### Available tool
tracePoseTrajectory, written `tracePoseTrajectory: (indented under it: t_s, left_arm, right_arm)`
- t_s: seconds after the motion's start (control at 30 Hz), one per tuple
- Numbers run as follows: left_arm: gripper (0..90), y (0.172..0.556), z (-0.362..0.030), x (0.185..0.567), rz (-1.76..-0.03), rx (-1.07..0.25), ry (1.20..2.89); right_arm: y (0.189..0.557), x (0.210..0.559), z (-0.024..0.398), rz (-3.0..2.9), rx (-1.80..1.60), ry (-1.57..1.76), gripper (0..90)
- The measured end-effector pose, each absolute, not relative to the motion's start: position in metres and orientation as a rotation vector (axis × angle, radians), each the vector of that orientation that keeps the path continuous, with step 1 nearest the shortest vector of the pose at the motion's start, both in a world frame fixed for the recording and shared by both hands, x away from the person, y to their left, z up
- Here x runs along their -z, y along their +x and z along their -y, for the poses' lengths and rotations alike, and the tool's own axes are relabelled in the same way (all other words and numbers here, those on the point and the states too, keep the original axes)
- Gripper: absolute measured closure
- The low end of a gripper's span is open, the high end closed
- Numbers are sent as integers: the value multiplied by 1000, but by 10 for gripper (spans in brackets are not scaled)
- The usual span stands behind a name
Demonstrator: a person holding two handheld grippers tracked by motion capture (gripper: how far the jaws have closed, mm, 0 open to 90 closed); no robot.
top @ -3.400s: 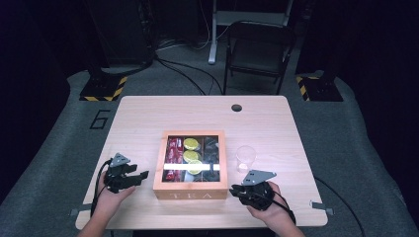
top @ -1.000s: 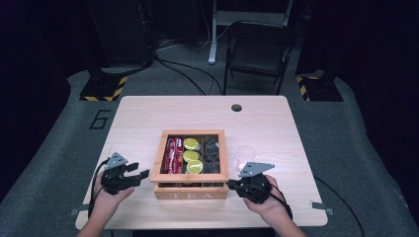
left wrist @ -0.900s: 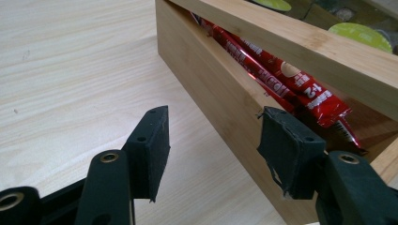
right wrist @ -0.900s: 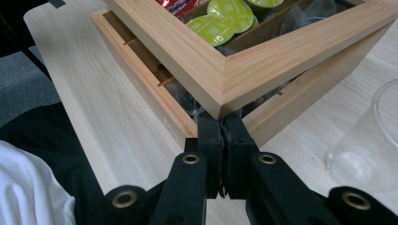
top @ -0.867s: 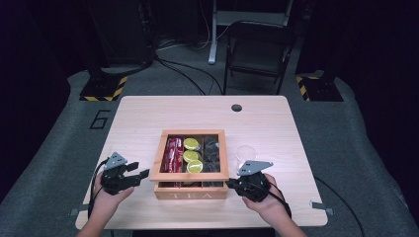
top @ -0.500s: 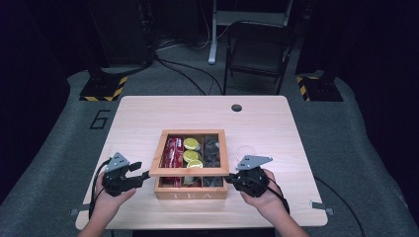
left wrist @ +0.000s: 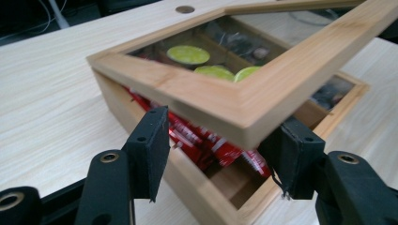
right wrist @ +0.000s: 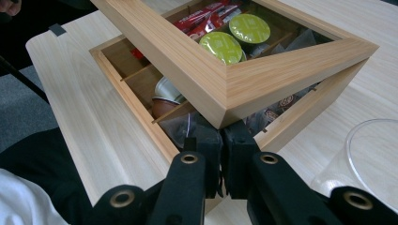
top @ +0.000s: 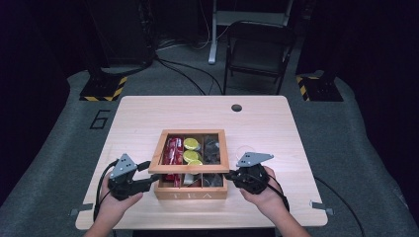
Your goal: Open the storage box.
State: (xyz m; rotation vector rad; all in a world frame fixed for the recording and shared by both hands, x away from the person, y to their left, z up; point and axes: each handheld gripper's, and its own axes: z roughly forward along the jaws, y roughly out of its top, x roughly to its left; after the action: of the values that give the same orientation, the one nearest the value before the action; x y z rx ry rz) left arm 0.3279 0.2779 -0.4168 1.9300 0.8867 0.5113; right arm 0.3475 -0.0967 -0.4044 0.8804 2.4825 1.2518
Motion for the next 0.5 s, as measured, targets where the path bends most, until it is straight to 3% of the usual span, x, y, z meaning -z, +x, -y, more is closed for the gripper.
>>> tracePoseTrajectory:
  t_s: [0.2,0.5]
  left_arm:
    - [422,328,-277,408,-885,-530,1937]
    - [422,335,-276,394,-905,-517,1917]
  right_arm:
    - [351,401,96,-2470,-1271,882,773]
    - [353,393,96,-2396,-1279,898,545]
